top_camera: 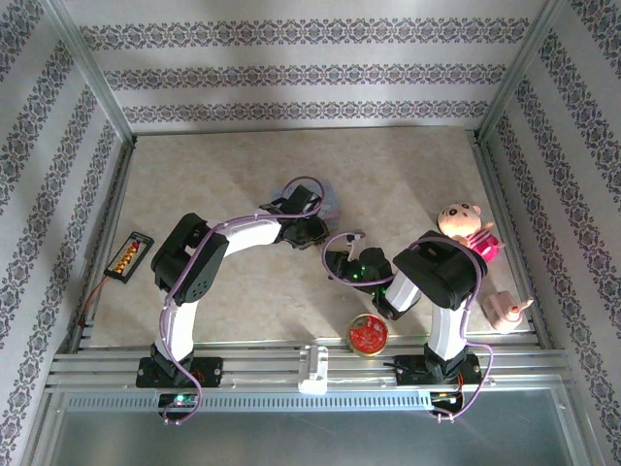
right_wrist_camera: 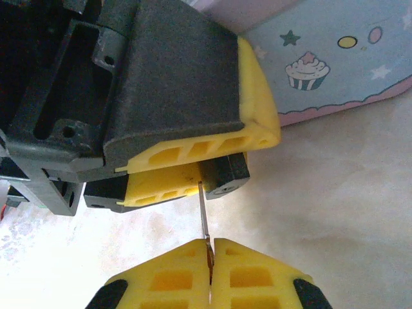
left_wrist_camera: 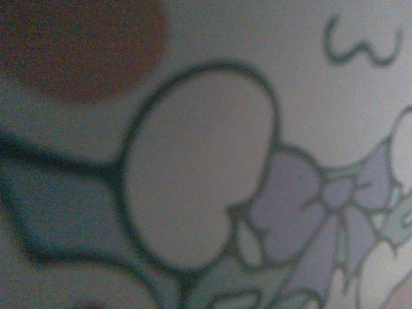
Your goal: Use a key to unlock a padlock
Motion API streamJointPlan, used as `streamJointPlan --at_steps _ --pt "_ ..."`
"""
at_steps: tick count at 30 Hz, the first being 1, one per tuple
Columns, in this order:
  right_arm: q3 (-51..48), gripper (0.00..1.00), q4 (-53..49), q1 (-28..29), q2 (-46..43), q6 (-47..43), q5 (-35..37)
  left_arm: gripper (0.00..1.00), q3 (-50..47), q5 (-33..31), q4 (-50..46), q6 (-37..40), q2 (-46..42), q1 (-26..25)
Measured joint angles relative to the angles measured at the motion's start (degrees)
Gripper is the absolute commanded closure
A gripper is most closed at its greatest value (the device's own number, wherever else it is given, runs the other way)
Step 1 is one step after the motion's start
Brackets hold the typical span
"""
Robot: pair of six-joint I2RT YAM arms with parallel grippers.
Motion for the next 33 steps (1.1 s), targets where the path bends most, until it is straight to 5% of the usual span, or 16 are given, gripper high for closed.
streamJointPlan --at_steps 33 --pt "-4.11 1.00 1.81 -2.97 -1.33 0.11 0.07 0.93 0.00 4.52 1.73 -3.85 -1.01 0.74"
